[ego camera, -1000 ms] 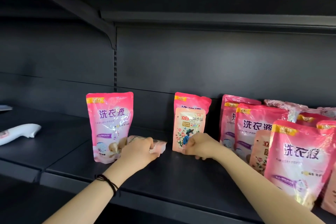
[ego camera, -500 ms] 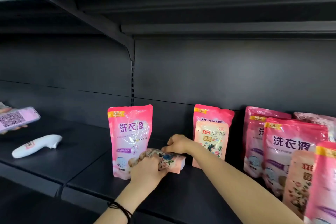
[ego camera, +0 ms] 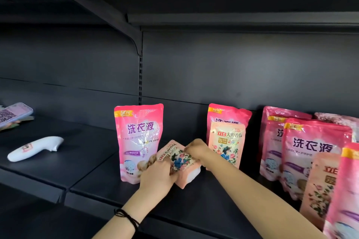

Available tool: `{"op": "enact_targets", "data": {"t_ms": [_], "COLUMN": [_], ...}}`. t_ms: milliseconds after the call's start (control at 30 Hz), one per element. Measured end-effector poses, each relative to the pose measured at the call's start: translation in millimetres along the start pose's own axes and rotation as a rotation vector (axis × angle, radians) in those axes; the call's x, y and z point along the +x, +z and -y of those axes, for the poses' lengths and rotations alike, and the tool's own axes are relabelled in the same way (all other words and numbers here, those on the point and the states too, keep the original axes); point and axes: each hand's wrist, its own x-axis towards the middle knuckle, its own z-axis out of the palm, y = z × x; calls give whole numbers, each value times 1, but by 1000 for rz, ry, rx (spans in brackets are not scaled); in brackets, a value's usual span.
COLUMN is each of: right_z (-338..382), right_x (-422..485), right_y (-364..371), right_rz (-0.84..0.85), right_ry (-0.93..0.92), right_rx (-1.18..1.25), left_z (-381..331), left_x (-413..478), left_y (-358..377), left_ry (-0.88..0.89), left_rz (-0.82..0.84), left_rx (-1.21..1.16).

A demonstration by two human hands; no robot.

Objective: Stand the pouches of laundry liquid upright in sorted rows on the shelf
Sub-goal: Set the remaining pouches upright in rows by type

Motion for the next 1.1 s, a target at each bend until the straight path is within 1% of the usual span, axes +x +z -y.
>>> {"op": "enact_targets", "data": {"t_ms": [67, 167, 267, 333, 400, 467, 533, 600, 667, 800, 900, 1100], "right_z": [-1, -2, -6, -10, -15, -19, -25, -33, -40, -47, -52, -61], "right_x": [-10, -29, -49, -59, -68, -75, -82, -86, -90, -99, -104, -113], "right_y": [-1, -4, -8, -9, -9, -8, -7, -6, -7, -15, -19, -31], "right_rz": [-35, -124, -218, -249, -271, -279, -267, -252, -230, -199, -215, -297], "right_ry": [-22, -108, -189, -224, -238, -217, -199, -195, -175, -206, -206, -235], "right_rx": [81, 124, 228, 318, 420, 540, 628, 640, 646, 692, 696, 699], "left_z": [1, 6, 4, -2, -9, -14, -14, -14, -13, -21, -28, -44], "left_x": [-3, -7, -11, -10, -6, -1, 4, 3, 2, -1, -4, -5], "left_y": [-3, 0, 10, 12, 8, 5, 6, 3, 4, 0, -1, 0], "left_ry": [-17, -51, -10, -39, -139, -298, -395, -421, -424, -332, -265, -167], "left_rz": [-18, -77, -149, -161, -156, -78, 19, 42, 6, 7, 3, -14], "left_rx": [-55, -142, -348, -607, -949, -1236, -1393, -1443, -1434, -1441, -1429, -1395]}}
